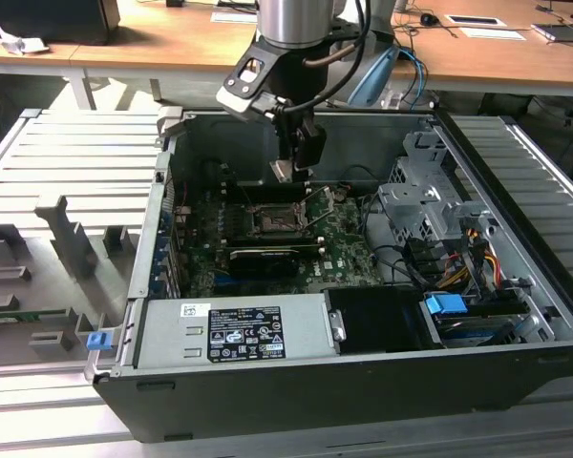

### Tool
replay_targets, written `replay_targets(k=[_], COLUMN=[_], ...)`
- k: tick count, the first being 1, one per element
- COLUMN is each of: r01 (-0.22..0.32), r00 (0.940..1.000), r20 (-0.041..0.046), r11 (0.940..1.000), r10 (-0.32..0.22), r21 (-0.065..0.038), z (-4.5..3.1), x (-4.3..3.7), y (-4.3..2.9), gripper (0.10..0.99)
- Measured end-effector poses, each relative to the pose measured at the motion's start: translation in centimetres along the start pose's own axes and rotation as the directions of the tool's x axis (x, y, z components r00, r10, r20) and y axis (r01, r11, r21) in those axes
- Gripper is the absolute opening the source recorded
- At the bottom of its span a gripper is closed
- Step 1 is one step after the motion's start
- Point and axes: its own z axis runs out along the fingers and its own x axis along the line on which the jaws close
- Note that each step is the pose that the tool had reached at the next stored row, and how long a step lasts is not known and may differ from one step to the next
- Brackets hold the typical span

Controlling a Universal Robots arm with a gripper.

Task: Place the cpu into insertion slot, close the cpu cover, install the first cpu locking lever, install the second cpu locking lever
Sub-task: 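Place the cpu into insertion slot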

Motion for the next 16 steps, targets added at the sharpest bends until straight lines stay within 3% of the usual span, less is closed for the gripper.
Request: replay_targets(k=[8,16], r01=[-0.022,-0.106], r00=[0.9998,0.9944], r20=[0.0019,0.0089], r11=[0.9998,0.9944], r10=[0.022,0.106], r21=[0.000,-0.002], z=[0.11,0.51], x=[0.00,0.02], y=[-0.01,-0.04], gripper=[0.525,0.525])
